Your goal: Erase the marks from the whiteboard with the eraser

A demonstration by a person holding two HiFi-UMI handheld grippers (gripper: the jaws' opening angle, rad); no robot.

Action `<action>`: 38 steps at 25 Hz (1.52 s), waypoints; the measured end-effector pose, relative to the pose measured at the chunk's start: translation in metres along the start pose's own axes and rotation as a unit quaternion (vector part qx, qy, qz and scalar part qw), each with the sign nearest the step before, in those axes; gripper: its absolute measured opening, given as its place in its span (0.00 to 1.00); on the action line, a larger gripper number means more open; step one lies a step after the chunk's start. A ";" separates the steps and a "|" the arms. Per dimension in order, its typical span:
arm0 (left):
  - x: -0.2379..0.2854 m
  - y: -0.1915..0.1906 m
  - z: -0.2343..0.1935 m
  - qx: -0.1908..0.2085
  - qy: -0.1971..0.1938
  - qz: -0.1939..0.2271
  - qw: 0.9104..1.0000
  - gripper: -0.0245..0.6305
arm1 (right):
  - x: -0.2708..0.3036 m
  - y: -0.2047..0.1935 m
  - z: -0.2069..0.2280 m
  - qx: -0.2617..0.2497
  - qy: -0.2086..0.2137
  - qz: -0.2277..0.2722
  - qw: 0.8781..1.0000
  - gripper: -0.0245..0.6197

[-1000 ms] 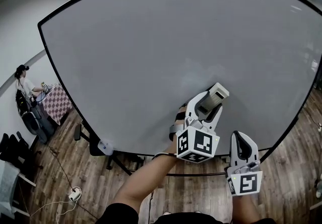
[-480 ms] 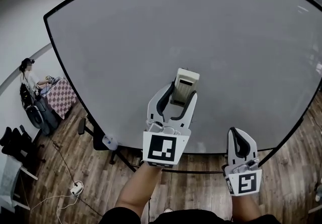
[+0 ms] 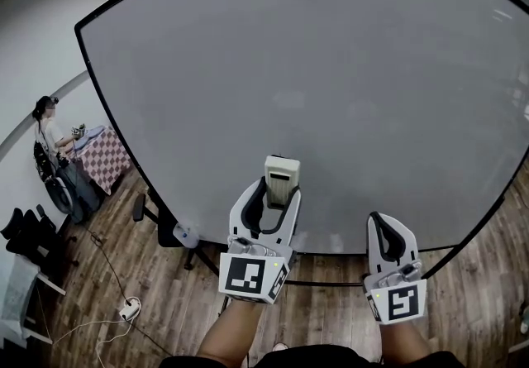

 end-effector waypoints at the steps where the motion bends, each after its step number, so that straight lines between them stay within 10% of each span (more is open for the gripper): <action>1: -0.004 -0.005 0.002 -0.006 0.003 0.001 1.000 0.41 | 0.000 -0.001 -0.001 0.000 0.000 -0.001 1.000 0.07; 38: -0.089 -0.103 0.007 -0.094 0.018 -0.109 0.989 0.41 | -0.011 -0.052 -0.018 0.013 0.026 -0.092 0.995 0.07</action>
Point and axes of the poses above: the fingertips, and each gripper's own axes: x forward along the fingers, z to its right, y out of its top, the point moved 8 cm from there along -x, backward along the fingers, and after that the axes turned 7 degrees about -y, right-handed, at the moved point
